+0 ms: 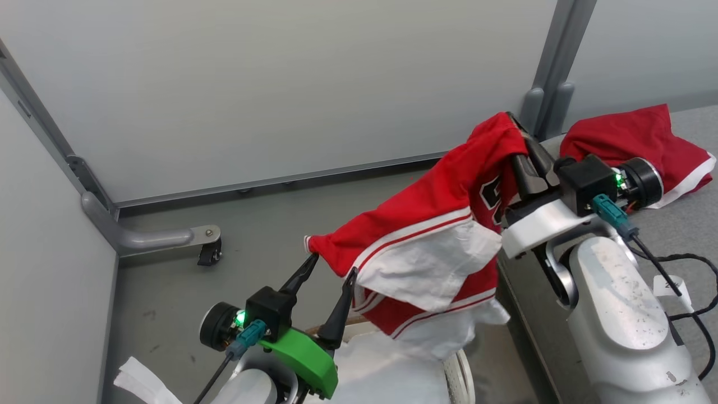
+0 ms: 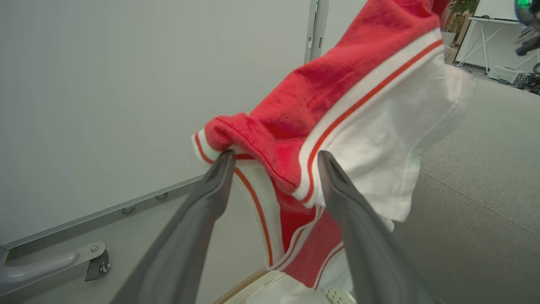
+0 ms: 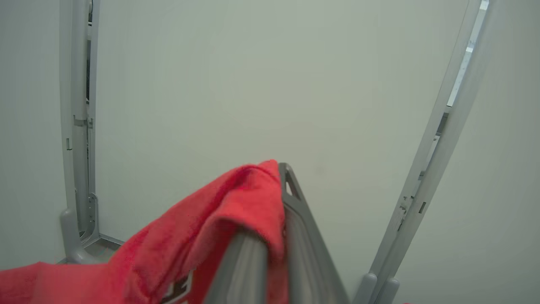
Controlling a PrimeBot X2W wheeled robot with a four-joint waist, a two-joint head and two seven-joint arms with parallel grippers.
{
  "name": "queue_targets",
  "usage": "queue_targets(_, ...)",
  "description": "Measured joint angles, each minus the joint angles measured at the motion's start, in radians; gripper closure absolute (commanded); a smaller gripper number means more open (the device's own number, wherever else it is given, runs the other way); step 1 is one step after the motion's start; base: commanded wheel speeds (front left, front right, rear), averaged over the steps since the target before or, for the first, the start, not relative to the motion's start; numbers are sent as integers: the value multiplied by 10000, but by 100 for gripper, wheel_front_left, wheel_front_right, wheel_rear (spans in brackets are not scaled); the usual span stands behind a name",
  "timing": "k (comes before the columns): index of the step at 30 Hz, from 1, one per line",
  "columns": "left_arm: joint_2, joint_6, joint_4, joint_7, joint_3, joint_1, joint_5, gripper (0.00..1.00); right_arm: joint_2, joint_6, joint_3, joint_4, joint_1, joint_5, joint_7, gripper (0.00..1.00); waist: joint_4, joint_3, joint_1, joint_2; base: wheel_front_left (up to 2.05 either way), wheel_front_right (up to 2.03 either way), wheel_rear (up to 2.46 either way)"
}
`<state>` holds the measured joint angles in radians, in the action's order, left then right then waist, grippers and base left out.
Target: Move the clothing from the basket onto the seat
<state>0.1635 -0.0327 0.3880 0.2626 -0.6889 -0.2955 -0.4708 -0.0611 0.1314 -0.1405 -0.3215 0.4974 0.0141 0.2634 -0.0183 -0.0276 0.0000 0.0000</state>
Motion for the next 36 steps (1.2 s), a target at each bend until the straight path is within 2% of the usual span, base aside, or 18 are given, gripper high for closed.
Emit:
queue_targets(9,-355,-259,278,15,631,292,591,0,-153,0,692,182,50,303,0,100,-180,80,0,0,0,0,0)
queue_targets(16,-577,-393,236,17,984,568,1005,0,-157,0,688,94,-5,374,0,100,-592,143,0,0,0,0,0)
queue_targets(36,-965,-731,104,21,1338,604,1850,0,-240,0,821,96,8,324,0,100,-3436,811,0,0,0,0,0)
